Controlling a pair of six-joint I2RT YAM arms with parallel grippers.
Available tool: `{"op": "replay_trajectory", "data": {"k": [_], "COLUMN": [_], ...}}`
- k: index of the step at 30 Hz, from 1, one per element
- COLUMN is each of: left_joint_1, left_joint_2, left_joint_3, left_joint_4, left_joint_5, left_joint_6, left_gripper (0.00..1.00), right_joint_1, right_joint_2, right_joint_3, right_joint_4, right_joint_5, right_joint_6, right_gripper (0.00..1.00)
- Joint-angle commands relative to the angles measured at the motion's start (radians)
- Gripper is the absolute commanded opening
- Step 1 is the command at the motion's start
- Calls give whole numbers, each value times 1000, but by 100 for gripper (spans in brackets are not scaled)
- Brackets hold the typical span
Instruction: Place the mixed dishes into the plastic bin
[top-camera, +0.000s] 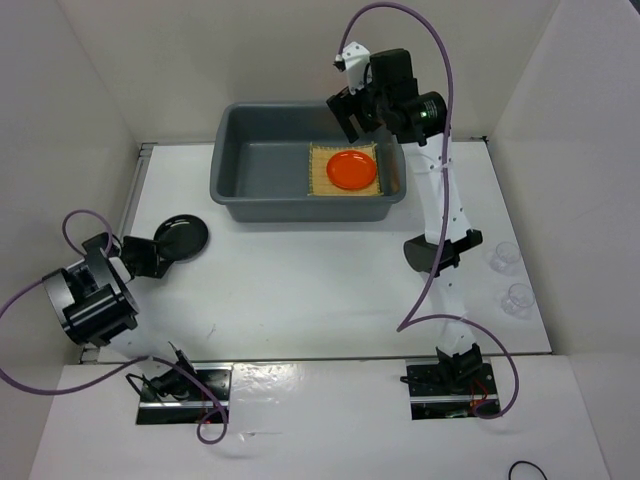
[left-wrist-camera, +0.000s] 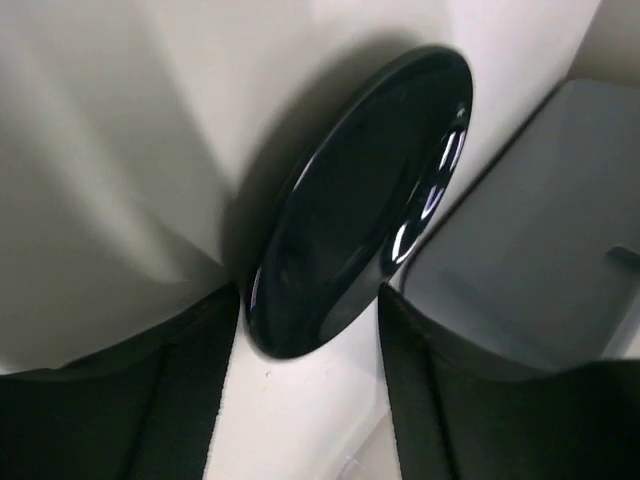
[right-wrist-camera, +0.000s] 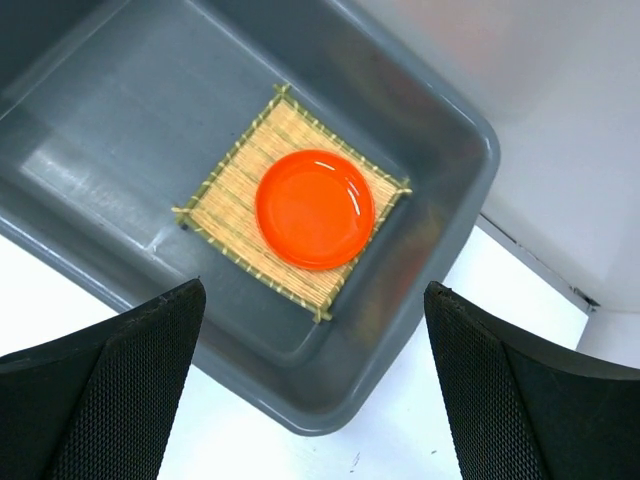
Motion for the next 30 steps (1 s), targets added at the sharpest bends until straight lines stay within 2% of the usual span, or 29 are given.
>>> {"op": "replay_trajectory", "data": {"k": [1,3,5,6,9,10,13,17,20,22,24,25,27,30], "left_joint_1": [4,4,4,4,4,4,-30,-80,-140,-183,-278,-318,-456,-601], "left_joint_2": [113,158,172,172,111,83,-97,-98,-78,-46,1,29,93,259], "left_joint_3": [22,45,55,65,94,104,155,423,514,623,728,867,1001,1172], "left_joint_4": [84,84,84,66,11,0,-9,0,168,169,85,39,-89,-212], "left_joint_5": [5,5,16,16,16,4,-33,39,80,80,44,44,8,-12], "left_joint_6": [31,43,43,43,28,-24,-116,-205,-297,-308,-276,-245,-155,-112], "left_gripper": [61,47,9,0,0,0,0,0,0,0,0,0,0,0], "right_joint_1": [7,7,7,7,7,7,16,27,36,36,36,36,27,27], "right_joint_2": [-70,-79,-80,-80,-80,-70,-70,-61,-80,-104,-118,-132,-142,-182], "right_joint_3": [10,10,10,10,10,10,10,10,10,10,10,10,10,10], "right_joint_4": [-12,-12,-12,-12,-12,-12,-12,-12,-12,22,45,54,71,114], "right_joint_5": [55,79,88,101,113,113,124,144,188,260,309,358,404,507], "right_joint_6": [30,30,30,30,30,30,30,39,48,58,67,67,78,88], "right_gripper": [94,94,94,94,94,94,94,94,94,94,94,94,94,94]}}
